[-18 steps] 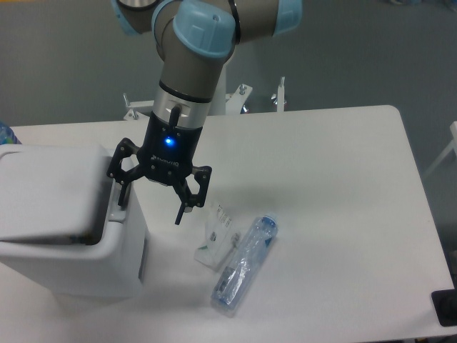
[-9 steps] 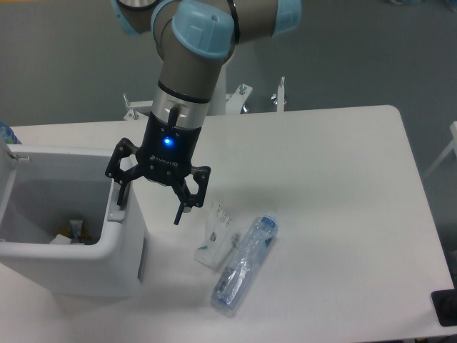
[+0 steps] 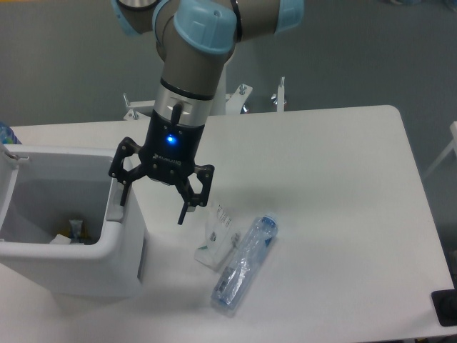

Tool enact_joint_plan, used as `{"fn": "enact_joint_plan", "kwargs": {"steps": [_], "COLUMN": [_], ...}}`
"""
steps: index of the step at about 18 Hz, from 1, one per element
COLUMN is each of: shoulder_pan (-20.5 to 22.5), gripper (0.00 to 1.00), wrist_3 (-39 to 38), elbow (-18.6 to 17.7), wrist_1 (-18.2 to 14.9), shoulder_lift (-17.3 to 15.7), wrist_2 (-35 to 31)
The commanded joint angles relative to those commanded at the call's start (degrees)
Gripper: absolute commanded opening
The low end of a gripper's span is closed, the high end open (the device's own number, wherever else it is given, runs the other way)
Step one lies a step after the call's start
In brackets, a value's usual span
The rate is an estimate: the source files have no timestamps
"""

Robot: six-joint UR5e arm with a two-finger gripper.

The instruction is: Open the trash can

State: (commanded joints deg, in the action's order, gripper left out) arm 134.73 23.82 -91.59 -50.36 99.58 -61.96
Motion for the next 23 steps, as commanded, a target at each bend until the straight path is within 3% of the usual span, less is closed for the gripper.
{"fn": "enact_joint_plan", "kwargs": {"steps": [9, 14, 18, 23], "shoulder_pan": [3.61, 5.36, 10.37, 12.92], "gripper": [1.0, 1.0, 1.0, 1.0], "wrist_3": [1.23, 4.22, 8.42, 16.68], "elbow": [0.79, 3.69, 2.73, 3.17], "wrist_1": [0.35, 0.7, 0.7, 0.7], "shoulder_lift": [1.05, 5.09, 7.73, 11.07], "wrist_2": [-2.37, -3.77, -6.23, -13.88]}}
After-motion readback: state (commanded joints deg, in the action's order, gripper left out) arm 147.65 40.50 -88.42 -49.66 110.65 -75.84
